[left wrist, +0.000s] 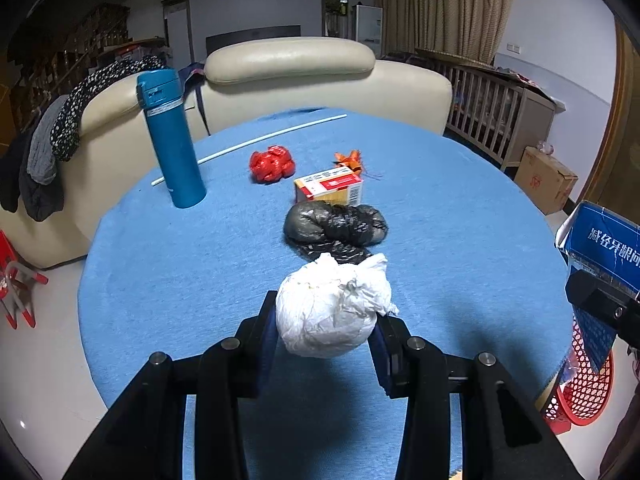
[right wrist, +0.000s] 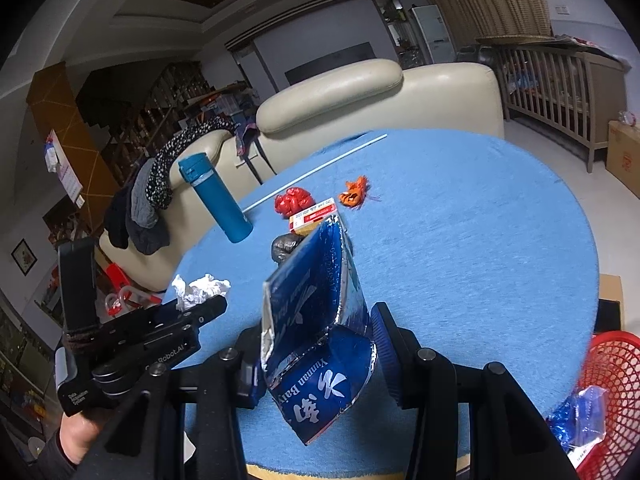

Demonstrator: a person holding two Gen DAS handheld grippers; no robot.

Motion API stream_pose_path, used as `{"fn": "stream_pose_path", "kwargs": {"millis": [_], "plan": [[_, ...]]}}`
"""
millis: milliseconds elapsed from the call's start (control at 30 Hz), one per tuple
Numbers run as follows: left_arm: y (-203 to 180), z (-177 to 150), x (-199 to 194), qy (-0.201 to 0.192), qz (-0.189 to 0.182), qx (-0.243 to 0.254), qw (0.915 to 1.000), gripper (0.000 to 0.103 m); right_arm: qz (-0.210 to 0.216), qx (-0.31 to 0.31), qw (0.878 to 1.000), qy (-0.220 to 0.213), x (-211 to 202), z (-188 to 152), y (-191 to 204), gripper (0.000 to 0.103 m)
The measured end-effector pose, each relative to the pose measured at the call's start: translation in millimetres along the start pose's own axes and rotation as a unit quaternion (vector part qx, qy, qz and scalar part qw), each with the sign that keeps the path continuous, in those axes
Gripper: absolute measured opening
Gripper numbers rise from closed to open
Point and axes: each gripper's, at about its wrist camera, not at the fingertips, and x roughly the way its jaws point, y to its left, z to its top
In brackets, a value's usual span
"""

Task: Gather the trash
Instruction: 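Grasp and lift the white tissue with the left tool while the right tool holds the packet, then carry the white tissue and blue packet over the red basket with both tools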

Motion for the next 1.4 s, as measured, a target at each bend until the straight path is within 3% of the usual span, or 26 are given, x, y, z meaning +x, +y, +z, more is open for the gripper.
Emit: {"fn": "stream_pose_path", "kwargs": {"millis": [467,767,1100,1400], "plan": [[-61.9,-3.6,2.4,0.007,-0.032,0.054,0.998,0.043,-0.027,0.058,0.997,-0.034,-39.4,-12.1,-60.3,0.048],[-125.1,-21.7,5.6,0.03,-0.071,0.105,0.9914,0.043,-0.065,0.111,0.99,-0.056,-83.9,-35.7,-125.5,0.048],[-218.1,-26.3,-2.0,0.032,-0.13,0.182,0.974,0.043,-0.137,0.172,0.973,-0.072,-139.8,-69.7,-206.2,0.048],[-289.0,-34.9,-4.7,0.04,-0.171,0.236,0.9557,0.043,-0.167,0.213,0.961,-0.063,-154.8,-93.7,-252.9,0.048]]}}
